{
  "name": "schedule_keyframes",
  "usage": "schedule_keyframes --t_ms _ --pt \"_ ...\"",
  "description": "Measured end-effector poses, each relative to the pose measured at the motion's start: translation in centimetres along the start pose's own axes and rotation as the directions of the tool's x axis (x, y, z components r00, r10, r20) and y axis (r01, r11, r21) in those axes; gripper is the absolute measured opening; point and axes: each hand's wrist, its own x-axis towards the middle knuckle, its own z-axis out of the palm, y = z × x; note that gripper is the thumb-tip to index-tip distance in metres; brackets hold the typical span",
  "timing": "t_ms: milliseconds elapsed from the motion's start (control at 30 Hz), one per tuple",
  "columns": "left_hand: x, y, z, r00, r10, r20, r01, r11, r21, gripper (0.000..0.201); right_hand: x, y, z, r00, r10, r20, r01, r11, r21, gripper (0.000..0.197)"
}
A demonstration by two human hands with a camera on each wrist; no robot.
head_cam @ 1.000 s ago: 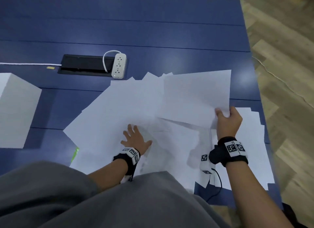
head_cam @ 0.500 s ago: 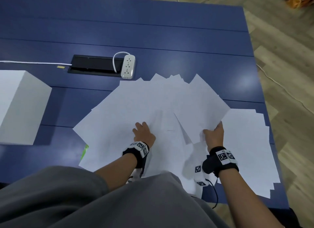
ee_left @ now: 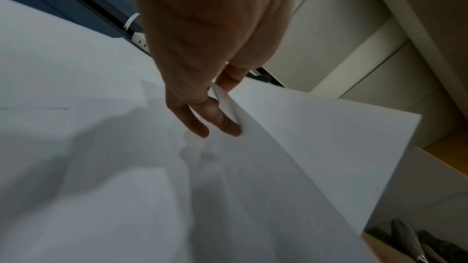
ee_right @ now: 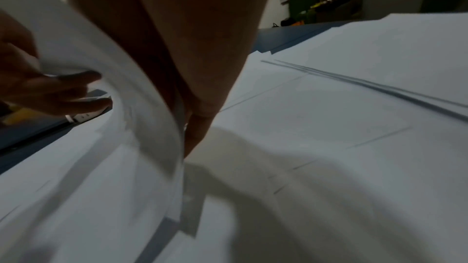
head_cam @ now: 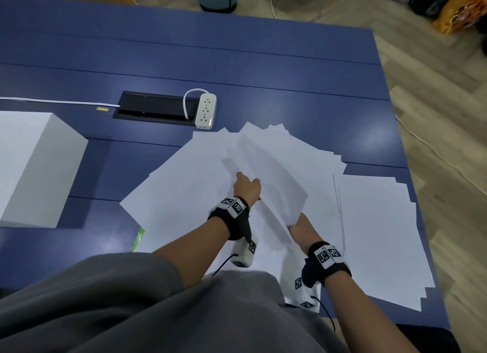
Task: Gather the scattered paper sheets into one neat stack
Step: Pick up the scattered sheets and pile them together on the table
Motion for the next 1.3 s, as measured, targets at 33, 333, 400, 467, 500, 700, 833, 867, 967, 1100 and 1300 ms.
schedule_keyframes --t_ms 33,333,400,467,500,700,833,867,967,1100,1300 --pt "0.2 0.0 0.1 1.000 -0.026 0.000 0.026 0.998 -0.050 0.057 -0.3 -0.3 0.2 0.999 -0.031 0.043 0.032 0.999 -0.019 0.037" --pt "1.6 0.3 -0.6 0.984 -0.178 -0.029 0.168 0.964 -0.208 0.044 -1.9 -1.3 -0.9 0.943 -0.010 0.332 0.044 0.995 -0.095 0.088" --pt "2.3 0.1 -0.9 0.980 -0.193 -0.043 0.182 0.964 -0.196 0.040 -1.9 -1.0 -1.1 0.926 0.028 0.376 0.030 0.989 -0.147 0.095" --pt "2.5 0.0 -1.2 0.986 -0.168 -0.011 0.164 0.974 -0.159 0.013 -1.9 -1.0 -0.8 0.945 0.003 0.327 0.059 0.982 -0.179 0.103" --pt "2.6 -0.1 -1.1 0.986 -0.168 -0.009 0.165 0.973 -0.163 0.006 -1.7 -1.0 -0.6 0.961 -0.036 0.275 0.084 0.983 -0.163 0.102" --pt "1.8 1.6 -1.3 0.978 0.057 -0.199 -0.093 0.980 -0.175 0.061 0.8 -0.8 -1.3 0.978 -0.111 -0.174 0.115 0.993 0.016 0.024" --pt "0.3 4.1 -2.8 0.752 0.657 0.060 -0.623 0.677 0.393 0.104 1.9 -2.3 -3.4 0.953 -0.123 -0.276 0.132 0.991 0.016 0.018" --pt "0.4 4.6 -2.9 0.700 0.685 0.205 -0.671 0.532 0.517 0.110 2.1 -2.9 -4.0 0.951 -0.134 -0.280 0.140 0.990 0.001 0.018" --pt "0.8 5.6 -2.8 0.686 0.569 0.454 -0.662 0.228 0.714 0.118 2.5 -4.7 -5.5 0.955 -0.157 -0.250 0.139 0.986 -0.088 0.015" --pt "1.2 6.8 -2.2 0.727 0.471 0.500 -0.629 0.166 0.759 0.087 2.7 -6.7 -7.6 0.974 -0.157 -0.164 0.118 0.967 -0.224 0.019" --pt "1.9 7.0 -2.1 0.768 0.382 0.513 -0.639 0.494 0.589 0.047 3.1 -8.2 -10.1 0.974 -0.158 -0.161 0.124 0.972 -0.200 0.053"
